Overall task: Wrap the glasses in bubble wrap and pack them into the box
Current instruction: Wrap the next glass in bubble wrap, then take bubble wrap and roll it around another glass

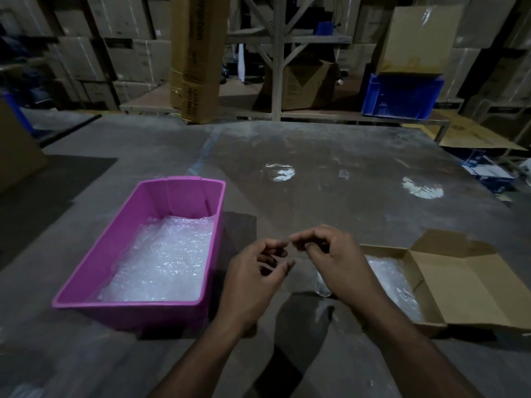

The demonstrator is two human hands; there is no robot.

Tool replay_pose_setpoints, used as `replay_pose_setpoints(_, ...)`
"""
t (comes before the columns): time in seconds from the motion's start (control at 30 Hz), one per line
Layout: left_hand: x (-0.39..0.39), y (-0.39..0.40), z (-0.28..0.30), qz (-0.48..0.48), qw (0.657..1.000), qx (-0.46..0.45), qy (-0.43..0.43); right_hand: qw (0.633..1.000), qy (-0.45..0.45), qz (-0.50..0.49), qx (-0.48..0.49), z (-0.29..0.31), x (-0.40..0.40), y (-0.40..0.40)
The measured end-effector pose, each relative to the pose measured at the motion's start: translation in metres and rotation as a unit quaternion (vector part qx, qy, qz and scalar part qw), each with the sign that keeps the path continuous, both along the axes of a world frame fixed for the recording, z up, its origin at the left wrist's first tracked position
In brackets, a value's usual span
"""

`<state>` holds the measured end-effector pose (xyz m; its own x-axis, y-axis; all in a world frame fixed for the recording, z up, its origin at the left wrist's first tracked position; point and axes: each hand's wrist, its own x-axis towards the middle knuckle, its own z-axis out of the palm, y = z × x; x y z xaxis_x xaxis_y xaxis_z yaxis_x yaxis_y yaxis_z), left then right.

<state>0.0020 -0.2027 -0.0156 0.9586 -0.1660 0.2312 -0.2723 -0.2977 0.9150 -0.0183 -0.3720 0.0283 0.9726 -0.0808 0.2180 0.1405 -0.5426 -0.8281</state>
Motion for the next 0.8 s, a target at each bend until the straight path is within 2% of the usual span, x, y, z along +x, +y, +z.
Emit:
replay_pose_setpoints(0.2, -0.003, 0.081, 0.026, 0.122, 0.991, 0.03, -0.044, 0.994, -0.026, 0.101, 0.024, -0.001, 0.031, 0.07)
replay_pose_setpoints(0.3, 0.001, 0.122, 0.02, 0.188, 0.979, 0.077, -0.029, 0.988, -0.033, 0.148, -0.04, 0.001, 0.047, 0.112)
replay_pose_setpoints(0.37, 0.004, 0.148, 0.012, 0.215, 0.966, 0.142, -0.005, 0.973, -0.033, 0.191, -0.127, 0.0, 0.06, 0.138)
replay_pose_setpoints(0.47, 0.01, 0.179, 0.005, 0.223, 0.948, 0.226, 0.037, 0.912, 0.003, 0.251, -0.325, -0.013, 0.079, 0.175)
replay_pose_setpoints(0.57, 0.018, 0.198, 0.004, 0.182, 0.932, 0.301, 0.084, 0.837, 0.054, 0.278, -0.469, -0.029, 0.088, 0.207)
replay_pose_setpoints(0.67, 0.027, 0.212, 0.003, 0.142, 0.921, 0.347, 0.105, 0.78, 0.09, 0.297, -0.543, -0.032, 0.09, 0.228)
replay_pose_setpoints(0.8, 0.036, 0.224, 0.002, 0.115, 0.924, 0.346, 0.114, 0.76, 0.091, 0.277, -0.58, -0.042, 0.093, 0.242)
